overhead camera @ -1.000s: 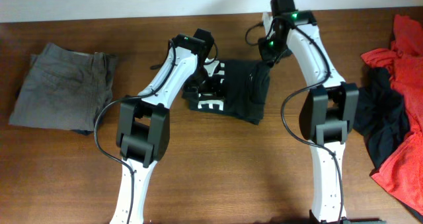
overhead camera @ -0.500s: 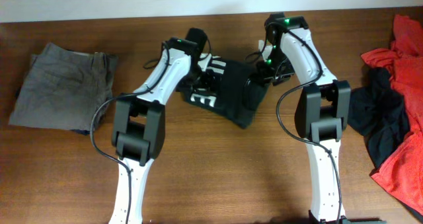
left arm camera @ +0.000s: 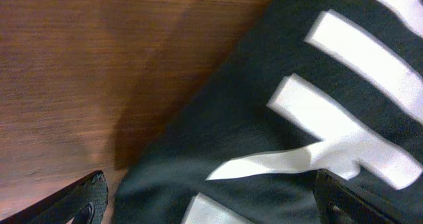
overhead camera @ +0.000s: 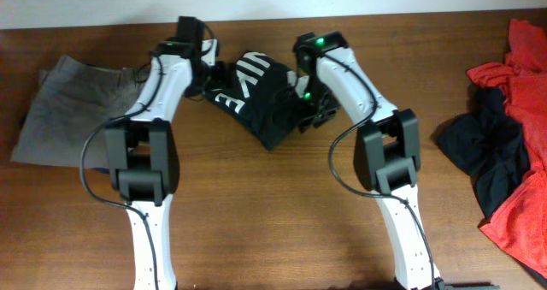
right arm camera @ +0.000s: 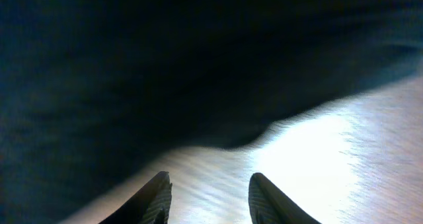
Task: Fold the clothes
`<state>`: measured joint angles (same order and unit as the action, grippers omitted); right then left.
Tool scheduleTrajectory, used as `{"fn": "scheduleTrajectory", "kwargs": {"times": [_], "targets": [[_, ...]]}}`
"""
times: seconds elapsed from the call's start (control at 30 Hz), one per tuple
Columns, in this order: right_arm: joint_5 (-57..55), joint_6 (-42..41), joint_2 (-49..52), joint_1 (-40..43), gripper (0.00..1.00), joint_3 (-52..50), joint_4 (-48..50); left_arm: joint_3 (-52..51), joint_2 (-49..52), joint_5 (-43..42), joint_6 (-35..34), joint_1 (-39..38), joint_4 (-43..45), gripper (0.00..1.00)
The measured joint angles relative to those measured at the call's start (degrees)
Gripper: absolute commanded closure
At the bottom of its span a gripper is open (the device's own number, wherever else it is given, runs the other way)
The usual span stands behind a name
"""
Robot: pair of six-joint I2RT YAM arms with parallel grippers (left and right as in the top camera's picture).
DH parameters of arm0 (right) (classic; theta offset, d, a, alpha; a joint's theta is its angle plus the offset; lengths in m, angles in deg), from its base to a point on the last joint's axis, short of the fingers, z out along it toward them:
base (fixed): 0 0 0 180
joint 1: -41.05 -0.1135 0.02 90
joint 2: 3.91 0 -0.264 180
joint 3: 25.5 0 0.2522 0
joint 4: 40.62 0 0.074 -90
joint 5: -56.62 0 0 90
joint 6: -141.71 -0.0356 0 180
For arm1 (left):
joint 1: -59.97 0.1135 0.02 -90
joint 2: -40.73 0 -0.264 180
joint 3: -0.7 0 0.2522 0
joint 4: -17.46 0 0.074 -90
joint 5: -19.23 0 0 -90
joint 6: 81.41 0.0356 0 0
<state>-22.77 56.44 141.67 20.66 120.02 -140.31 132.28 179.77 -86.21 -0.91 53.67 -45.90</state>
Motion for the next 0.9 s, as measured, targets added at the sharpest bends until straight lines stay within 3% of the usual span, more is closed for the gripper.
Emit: {"fn": "scheduleTrajectory", "kwargs": {"times": [0.3, 0.5, 0.67, 0.9], "targets": [[-4.4, -0.2, 0.0, 0.8, 0.62, 0.1, -2.5, 4.3, 0.0, -17.5, 0.0, 4.2, -16.7, 0.01], [-7.5, -0.5, -0.4, 6.0, 0.48, 5.4, -2.6, 4.4, 0.0, -18.2, 0.0, 0.5, -25.2, 0.01], [-8.5, -0.3, -2.4, 10.3, 0.48, 9.8, -2.6, 4.4, 0.0, -18.2, -0.1, -4.9, -26.3, 0.01], [-9.1, -0.3, -3.1, 14.4, 0.48, 10.4, -4.9, 3.5, 0.0, -12.7, -6.4, -10.9, -26.1, 0.01]]}}
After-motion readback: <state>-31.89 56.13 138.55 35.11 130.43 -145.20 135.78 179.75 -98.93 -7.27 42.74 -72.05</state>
